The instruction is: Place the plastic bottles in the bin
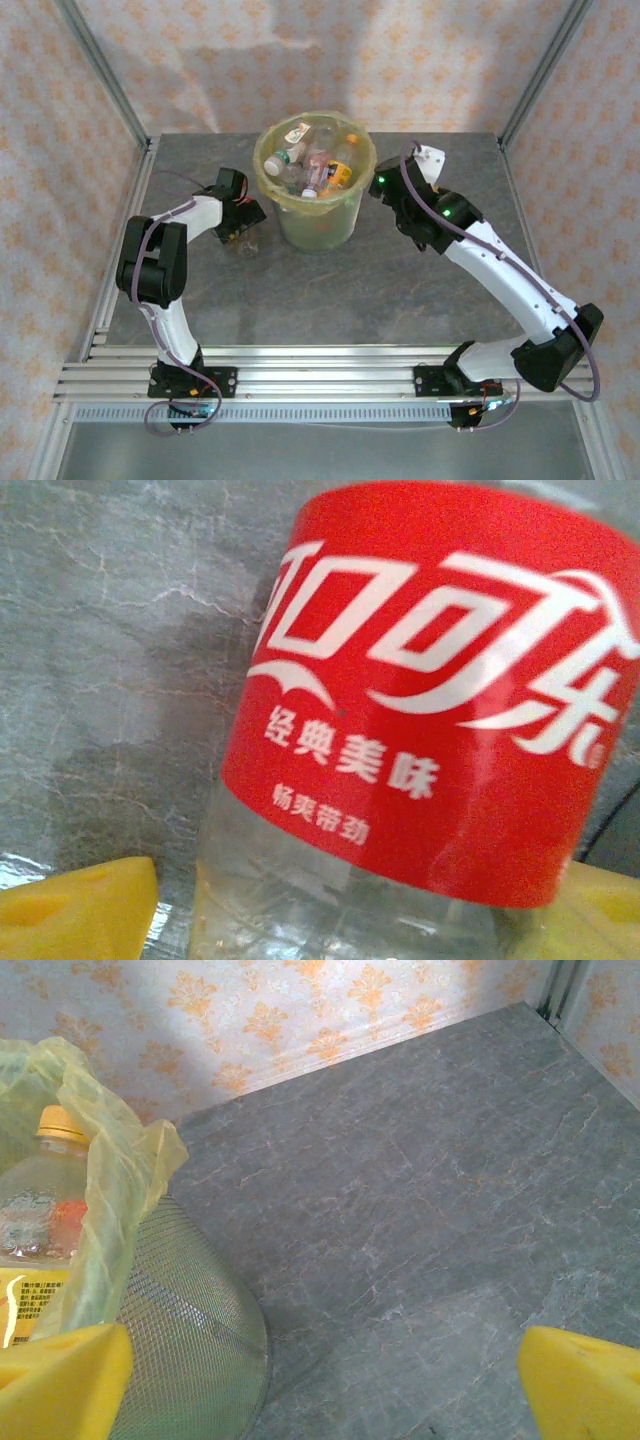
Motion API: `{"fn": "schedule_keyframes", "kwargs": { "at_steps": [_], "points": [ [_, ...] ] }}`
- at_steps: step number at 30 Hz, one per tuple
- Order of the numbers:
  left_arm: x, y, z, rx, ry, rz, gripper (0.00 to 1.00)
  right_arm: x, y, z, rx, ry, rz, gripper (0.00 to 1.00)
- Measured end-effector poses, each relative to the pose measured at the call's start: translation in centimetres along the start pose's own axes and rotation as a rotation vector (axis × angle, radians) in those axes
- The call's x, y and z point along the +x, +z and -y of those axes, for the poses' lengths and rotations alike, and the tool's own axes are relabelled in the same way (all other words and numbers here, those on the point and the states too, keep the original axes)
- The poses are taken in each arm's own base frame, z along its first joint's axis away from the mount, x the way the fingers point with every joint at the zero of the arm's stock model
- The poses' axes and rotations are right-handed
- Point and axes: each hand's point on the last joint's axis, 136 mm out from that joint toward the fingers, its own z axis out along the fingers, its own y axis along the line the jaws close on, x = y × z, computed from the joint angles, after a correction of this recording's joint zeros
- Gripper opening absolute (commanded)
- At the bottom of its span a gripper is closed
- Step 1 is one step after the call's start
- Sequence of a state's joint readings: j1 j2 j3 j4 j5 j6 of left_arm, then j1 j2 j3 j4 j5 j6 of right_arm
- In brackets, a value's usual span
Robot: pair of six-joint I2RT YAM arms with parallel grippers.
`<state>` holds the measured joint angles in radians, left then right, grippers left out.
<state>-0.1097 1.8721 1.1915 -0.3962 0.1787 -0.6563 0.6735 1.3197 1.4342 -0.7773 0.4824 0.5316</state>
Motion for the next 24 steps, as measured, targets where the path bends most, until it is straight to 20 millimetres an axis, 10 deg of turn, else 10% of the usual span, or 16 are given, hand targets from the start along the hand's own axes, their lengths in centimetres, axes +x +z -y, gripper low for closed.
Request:
{"fn": "schedule_keyframes", "kwargs": {
  "at_steps": [17, 24],
  "points": [
    [-0.5, -0.4, -0.9, -0.052, 0.002, 0.034, 0.54, 0.0, 0.0, 0.0, 0.0, 0.0, 0.0, 0.99],
    [-2.1, -4.5, -1.6, -0.093, 0.045, 0.125, 0.48, 0.0, 0.0, 0.0, 0.0, 0.0, 0.0, 0.99]
  ]
}}
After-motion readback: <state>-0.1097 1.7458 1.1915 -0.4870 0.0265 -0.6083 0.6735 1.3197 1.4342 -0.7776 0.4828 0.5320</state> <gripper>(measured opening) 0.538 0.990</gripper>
